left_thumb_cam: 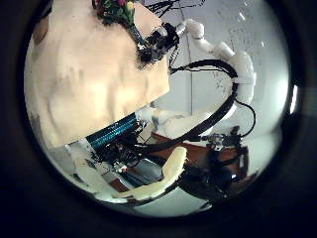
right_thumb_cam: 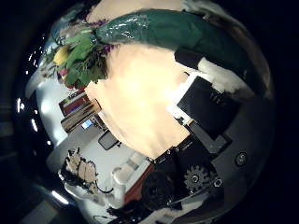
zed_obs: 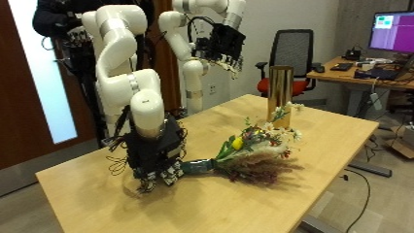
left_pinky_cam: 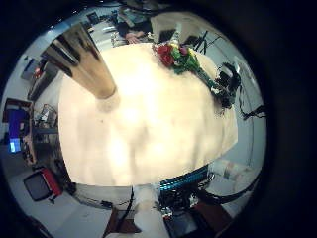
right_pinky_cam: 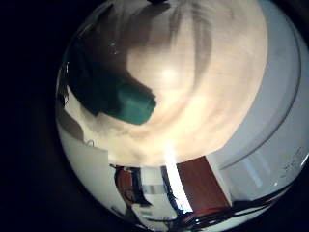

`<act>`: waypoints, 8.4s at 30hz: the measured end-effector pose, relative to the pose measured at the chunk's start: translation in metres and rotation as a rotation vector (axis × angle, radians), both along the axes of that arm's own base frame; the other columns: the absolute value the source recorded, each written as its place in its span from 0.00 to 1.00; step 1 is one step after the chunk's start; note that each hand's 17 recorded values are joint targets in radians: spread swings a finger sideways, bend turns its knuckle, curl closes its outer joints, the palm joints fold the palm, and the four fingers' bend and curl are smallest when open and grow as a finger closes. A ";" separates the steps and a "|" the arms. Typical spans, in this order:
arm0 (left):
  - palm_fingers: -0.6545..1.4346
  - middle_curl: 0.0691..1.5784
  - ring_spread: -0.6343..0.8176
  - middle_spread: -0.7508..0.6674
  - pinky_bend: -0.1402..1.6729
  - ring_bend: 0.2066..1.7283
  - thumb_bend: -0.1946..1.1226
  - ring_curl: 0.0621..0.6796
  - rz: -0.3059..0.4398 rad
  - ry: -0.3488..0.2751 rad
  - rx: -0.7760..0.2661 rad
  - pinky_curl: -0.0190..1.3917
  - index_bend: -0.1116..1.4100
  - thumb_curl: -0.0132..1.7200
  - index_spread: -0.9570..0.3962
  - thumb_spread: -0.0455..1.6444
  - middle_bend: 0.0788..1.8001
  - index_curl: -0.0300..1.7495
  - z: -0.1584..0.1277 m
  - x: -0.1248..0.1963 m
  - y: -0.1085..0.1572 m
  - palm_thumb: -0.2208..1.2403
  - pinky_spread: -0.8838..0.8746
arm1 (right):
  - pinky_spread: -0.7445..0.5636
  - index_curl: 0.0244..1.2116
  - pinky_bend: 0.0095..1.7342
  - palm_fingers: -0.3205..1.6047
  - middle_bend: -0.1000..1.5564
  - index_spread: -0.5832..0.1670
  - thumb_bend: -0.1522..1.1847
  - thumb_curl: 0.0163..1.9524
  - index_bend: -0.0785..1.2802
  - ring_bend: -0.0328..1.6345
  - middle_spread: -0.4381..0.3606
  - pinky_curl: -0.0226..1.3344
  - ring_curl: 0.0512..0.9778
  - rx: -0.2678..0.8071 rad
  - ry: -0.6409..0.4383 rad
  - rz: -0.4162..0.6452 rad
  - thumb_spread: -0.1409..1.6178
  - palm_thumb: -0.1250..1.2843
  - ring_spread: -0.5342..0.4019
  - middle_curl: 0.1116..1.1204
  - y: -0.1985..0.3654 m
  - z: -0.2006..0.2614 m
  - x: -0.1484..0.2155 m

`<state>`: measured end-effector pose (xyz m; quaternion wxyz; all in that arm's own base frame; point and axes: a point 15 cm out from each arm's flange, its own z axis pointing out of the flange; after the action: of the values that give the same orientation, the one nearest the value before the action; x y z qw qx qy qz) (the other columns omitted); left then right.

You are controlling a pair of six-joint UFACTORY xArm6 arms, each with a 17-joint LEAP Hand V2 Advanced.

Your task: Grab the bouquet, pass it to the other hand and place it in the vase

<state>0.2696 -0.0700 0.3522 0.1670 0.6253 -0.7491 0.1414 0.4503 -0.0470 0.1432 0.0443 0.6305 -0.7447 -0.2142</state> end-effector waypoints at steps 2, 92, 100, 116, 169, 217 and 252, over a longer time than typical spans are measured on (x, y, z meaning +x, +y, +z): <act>0.32 0.13 0.88 0.91 0.19 0.13 0.12 0.24 0.002 -0.001 0.000 0.24 0.19 0.20 0.94 0.48 0.06 0.21 0.000 0.000 0.000 0.28 0.83 | 0.33 0.61 0.77 0.82 0.79 0.40 0.12 0.34 0.77 0.83 0.34 0.35 0.50 -0.010 -0.044 -0.009 0.43 0.90 0.34 0.54 -0.002 0.002 0.010; 0.37 0.16 0.81 0.85 0.19 0.19 0.12 0.25 0.178 -0.169 -0.631 0.22 0.18 0.20 0.92 0.48 0.07 0.20 0.126 0.062 -0.006 0.24 0.79 | 0.37 0.60 0.62 0.78 0.86 0.48 0.10 0.44 0.89 0.88 0.41 0.70 0.56 1.425 -0.546 0.408 0.07 0.94 0.37 0.53 0.154 0.303 -0.094; 0.37 0.16 0.81 0.85 0.19 0.19 0.12 0.24 0.174 -0.177 -0.675 0.23 0.18 0.20 0.93 0.47 0.07 0.19 0.129 0.066 -0.010 0.24 0.79 | 0.36 0.60 0.61 0.78 0.86 0.48 0.10 0.44 0.89 0.88 0.41 0.71 0.56 1.462 -0.529 0.430 0.07 0.93 0.38 0.53 0.165 0.292 -0.096; 0.36 0.16 0.81 0.85 0.19 0.21 0.12 0.23 0.159 -0.170 -0.781 0.24 0.18 0.20 0.93 0.46 0.07 0.18 0.134 0.074 -0.022 0.25 0.79 | 0.36 0.60 0.60 0.78 0.87 0.48 0.10 0.44 0.89 0.87 0.41 0.73 0.57 1.531 -0.518 0.456 0.07 0.93 0.38 0.53 0.185 0.287 -0.094; 0.83 0.48 0.07 0.15 0.66 0.63 0.14 0.62 0.032 0.042 -0.975 0.37 0.21 0.32 0.46 0.37 0.50 0.11 0.152 0.068 -0.056 0.82 0.09 | 0.36 0.60 0.64 0.78 0.85 0.50 0.10 0.41 0.89 0.87 0.40 0.76 0.57 1.488 -0.410 0.534 0.47 0.85 0.38 0.53 0.270 0.253 -0.095; 0.77 0.72 0.14 0.08 0.72 0.81 0.13 0.91 0.257 -0.688 -0.825 0.51 0.39 0.53 0.06 0.10 0.54 0.45 0.305 0.096 0.091 0.95 0.17 | 0.84 0.29 0.13 0.26 0.16 0.36 0.10 0.24 0.20 0.18 0.56 0.25 0.18 1.407 -0.468 0.226 0.62 0.67 0.76 0.14 0.177 0.215 -0.057; 0.77 0.70 0.14 0.12 0.73 0.83 0.13 0.88 0.431 -0.614 -0.855 0.51 0.19 0.55 0.18 0.09 0.57 0.92 0.182 0.166 0.177 0.95 0.17 | 0.84 0.30 0.10 0.28 0.16 0.35 0.10 0.24 0.22 0.15 0.57 0.24 0.21 1.404 -0.475 0.248 0.63 0.69 0.76 0.13 0.183 0.221 -0.060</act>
<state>0.4359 0.1073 0.5337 0.1473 0.5709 -0.4950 0.6383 0.3904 0.1361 0.3638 -0.5063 0.6190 -0.3462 -0.4905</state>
